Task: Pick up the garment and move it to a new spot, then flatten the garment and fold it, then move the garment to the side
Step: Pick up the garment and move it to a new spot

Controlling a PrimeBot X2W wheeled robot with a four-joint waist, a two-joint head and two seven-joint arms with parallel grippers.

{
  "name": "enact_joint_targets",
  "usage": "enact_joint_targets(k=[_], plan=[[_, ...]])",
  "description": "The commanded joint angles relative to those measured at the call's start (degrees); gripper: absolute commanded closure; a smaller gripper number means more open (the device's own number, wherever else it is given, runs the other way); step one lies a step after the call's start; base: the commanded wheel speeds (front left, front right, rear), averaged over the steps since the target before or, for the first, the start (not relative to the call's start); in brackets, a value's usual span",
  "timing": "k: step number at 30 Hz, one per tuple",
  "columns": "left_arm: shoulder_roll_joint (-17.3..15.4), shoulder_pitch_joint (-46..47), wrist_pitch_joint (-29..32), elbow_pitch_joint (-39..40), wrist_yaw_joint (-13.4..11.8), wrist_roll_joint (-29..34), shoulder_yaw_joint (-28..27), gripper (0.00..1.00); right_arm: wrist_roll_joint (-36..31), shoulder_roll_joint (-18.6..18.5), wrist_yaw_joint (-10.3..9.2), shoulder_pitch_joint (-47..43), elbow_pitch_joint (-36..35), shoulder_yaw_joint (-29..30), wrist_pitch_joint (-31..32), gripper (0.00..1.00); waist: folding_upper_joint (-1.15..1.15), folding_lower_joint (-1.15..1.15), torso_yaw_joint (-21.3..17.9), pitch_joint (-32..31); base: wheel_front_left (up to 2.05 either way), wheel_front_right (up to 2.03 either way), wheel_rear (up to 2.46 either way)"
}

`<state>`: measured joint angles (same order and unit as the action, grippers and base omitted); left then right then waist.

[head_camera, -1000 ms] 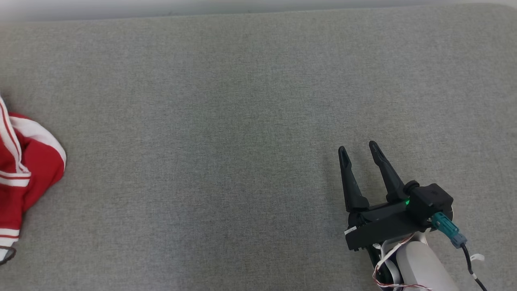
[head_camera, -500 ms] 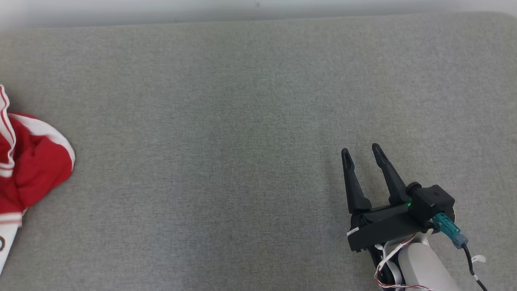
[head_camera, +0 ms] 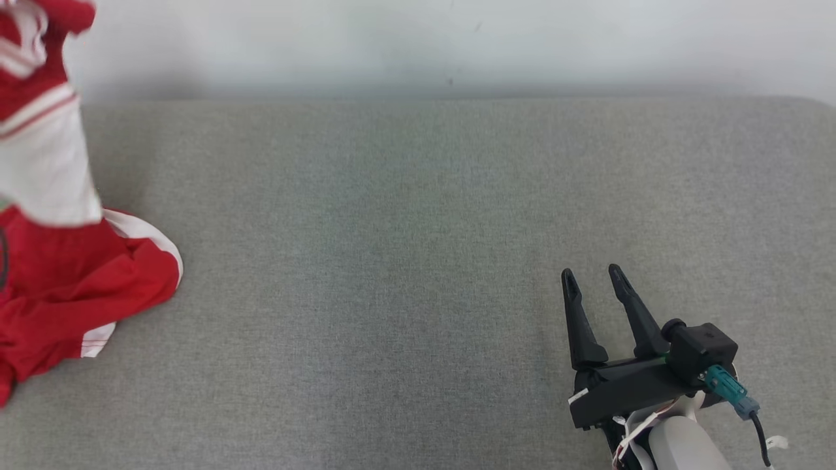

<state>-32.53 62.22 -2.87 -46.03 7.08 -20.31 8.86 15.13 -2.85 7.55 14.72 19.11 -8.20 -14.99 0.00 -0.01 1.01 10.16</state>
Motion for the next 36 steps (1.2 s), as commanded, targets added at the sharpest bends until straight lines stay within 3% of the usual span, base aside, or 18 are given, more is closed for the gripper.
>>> enact_joint_targets(k=[1,5,11,20,29,36], plan=[[0.8,1.3,1.0,3.4,0.2,-1.2,0.4,1.00,0.8,-0.1,-0.12,-0.9,0.0,-0.1,-0.3,0.00,0.00,0.01,-0.1,-2.3,0.00,0.00,0.00],[1.8,2.2,3.6,10.6,0.4,-2.7,2.0,1.00,1.5,-0.1,-0.12,-0.9,0.0,0.1,-0.3,0.00,0.00,0.01,-1.5,-3.0,0.00,0.00,0.00],[3.0,0.1,9.2,25.2,0.2,-5.8,3.7,1.00,2.4,-0.1,-0.12,-1.3,-0.5,-0.1,-0.2,0.00,0.00,0.01,-7.0,-3.6,0.00,0.00,0.00],[5.7,-7.5,14.9,40.8,-3.1,-8.7,5.1,1.00,2.2,0.0,-0.12,-1.5,-0.6,1.3,-0.3,0.00,0.00,0.01,-17.3,-2.0,0.00,0.00,0.00],[11.6,-17.3,12.7,41.0,-5.3,-10.4,8.8,1.00,3.0,0.0,-0.12,-1.1,-1.0,1.8,-0.3,0.00,0.00,0.01,-21.2,-0.4,0.00,0.00,0.00],[16.1,-25.5,8.8,32.0,-4.0,-11.5,13.1,1.00,3.8,-0.1,-0.12,-0.1,-0.9,0.8,-0.3,0.00,0.00,0.01,-21.4,0.8,0.00,0.00,0.00]])
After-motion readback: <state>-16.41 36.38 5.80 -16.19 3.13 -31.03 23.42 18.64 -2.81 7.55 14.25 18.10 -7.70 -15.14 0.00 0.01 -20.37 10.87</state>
